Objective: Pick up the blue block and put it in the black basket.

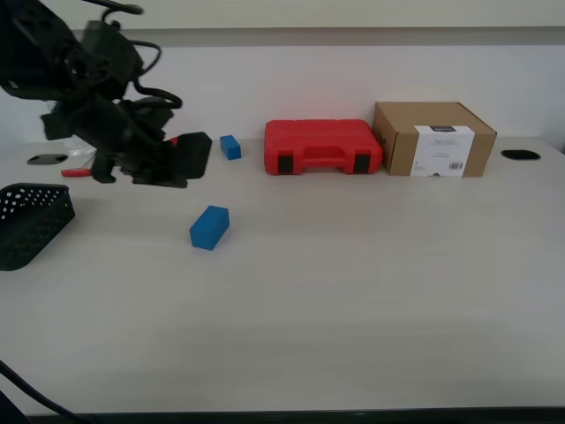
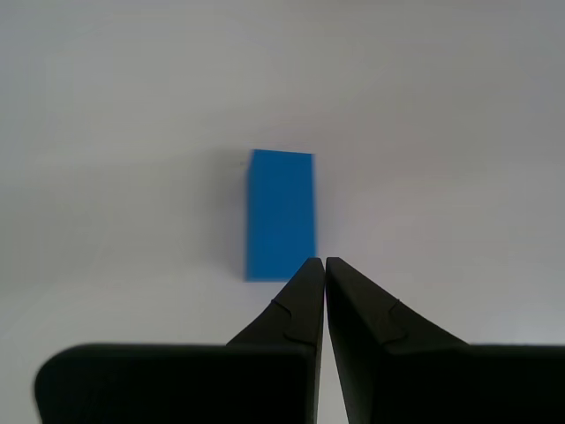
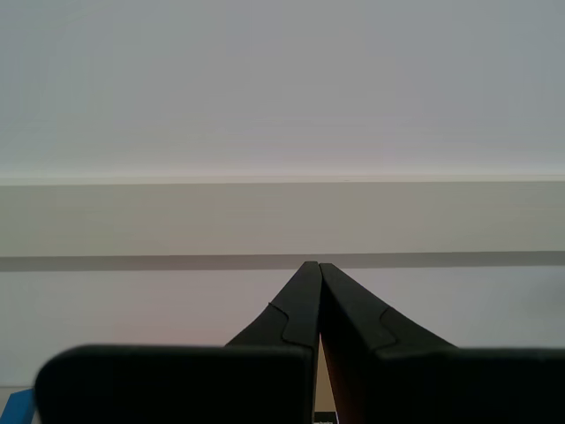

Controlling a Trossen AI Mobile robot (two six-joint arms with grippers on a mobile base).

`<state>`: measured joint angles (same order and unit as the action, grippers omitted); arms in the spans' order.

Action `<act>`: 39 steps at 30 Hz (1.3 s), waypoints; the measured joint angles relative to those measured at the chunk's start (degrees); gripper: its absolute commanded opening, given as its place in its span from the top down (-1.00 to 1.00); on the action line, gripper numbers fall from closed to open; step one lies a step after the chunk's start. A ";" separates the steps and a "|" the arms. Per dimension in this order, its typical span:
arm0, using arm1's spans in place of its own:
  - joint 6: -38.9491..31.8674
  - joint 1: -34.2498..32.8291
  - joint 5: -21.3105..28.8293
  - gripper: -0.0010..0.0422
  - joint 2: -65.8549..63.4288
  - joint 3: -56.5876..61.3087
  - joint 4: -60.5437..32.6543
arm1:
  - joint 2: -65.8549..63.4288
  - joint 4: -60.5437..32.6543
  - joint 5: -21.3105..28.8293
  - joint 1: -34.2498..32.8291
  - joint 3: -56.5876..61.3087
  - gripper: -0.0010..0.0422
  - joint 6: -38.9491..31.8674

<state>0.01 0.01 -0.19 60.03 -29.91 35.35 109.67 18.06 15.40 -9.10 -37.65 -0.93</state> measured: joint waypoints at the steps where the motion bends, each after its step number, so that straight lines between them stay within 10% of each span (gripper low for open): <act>1: 0.00 -0.04 0.00 0.96 0.00 0.00 0.00 | 1.55 -0.09 -0.04 -1.40 -1.16 0.96 -0.04; 10: 0.00 -0.07 0.00 0.96 0.00 0.00 0.00 | 14.78 -21.09 -0.94 -6.47 -19.78 0.68 -5.01; 18: 0.00 -0.04 0.00 0.96 0.00 0.00 -0.02 | 17.31 -29.55 -5.38 -6.38 -29.38 -0.41 -5.68; 23: 0.00 -0.04 0.00 0.96 0.00 0.00 -0.02 | 17.53 -33.53 -13.40 -6.36 -31.36 -0.74 -7.26; 39: 0.00 -0.07 0.00 0.96 0.00 0.00 -0.20 | 36.06 -43.43 -8.31 -6.40 -44.44 0.21 -7.23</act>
<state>0.01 -0.05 -0.19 60.03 -29.91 35.16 145.73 -25.36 7.09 -15.51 -82.08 -8.16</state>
